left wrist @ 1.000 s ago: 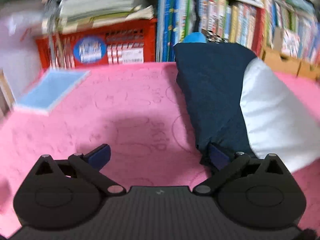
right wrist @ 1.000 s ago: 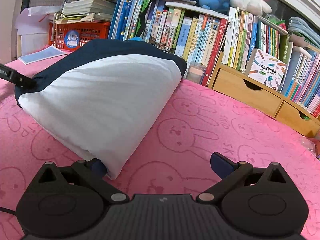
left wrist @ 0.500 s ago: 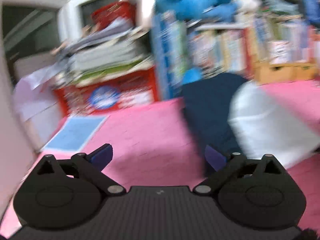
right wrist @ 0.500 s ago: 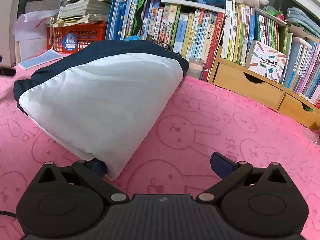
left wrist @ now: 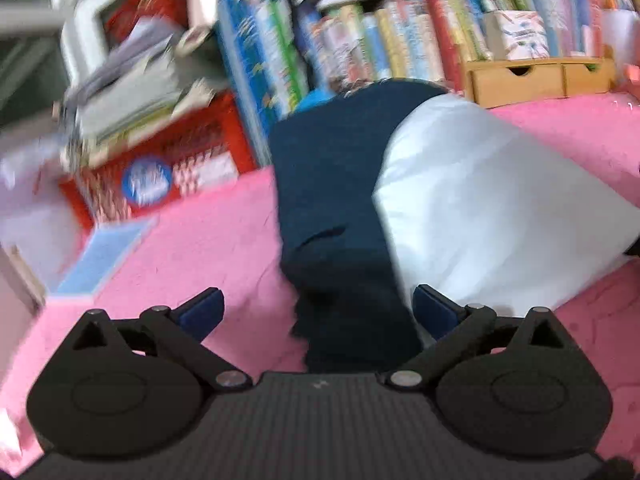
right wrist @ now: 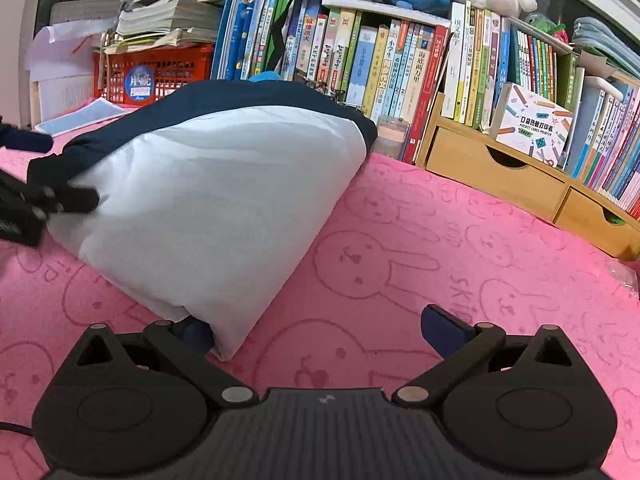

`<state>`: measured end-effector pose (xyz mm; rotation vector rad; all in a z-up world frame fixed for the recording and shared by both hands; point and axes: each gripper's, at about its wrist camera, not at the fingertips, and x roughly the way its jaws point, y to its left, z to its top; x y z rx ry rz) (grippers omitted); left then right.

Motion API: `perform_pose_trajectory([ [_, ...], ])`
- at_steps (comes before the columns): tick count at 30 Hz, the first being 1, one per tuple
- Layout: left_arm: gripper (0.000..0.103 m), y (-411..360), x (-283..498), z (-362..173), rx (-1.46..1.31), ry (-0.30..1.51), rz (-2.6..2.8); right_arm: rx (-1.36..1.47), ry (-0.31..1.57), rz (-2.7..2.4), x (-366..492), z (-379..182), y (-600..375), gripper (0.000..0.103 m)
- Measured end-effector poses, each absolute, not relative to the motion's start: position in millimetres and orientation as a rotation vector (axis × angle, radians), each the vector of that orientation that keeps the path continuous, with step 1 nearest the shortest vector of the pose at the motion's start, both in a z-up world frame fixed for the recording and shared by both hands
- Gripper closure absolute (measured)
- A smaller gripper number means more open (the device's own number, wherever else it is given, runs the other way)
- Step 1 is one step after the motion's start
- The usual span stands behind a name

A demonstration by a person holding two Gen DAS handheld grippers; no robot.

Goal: Fold clothes

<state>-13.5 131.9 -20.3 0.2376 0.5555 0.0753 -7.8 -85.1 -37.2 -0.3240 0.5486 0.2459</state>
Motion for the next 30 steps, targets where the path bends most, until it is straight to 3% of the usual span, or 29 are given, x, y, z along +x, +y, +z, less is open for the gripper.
perform_pose_trajectory([
  [12, 0.0, 158.3, -0.3, -27.8, 0.169, 0.638, 0.109, -0.38, 0.478, 0.205, -18.4, -33.2, -82.2, 0.001],
  [30, 0.0, 152.2, -3.6, -26.6, 0.218, 0.625, 0.105, -0.458, 0.457, 0.196, -18.8, -37.2, -79.7, 0.002],
])
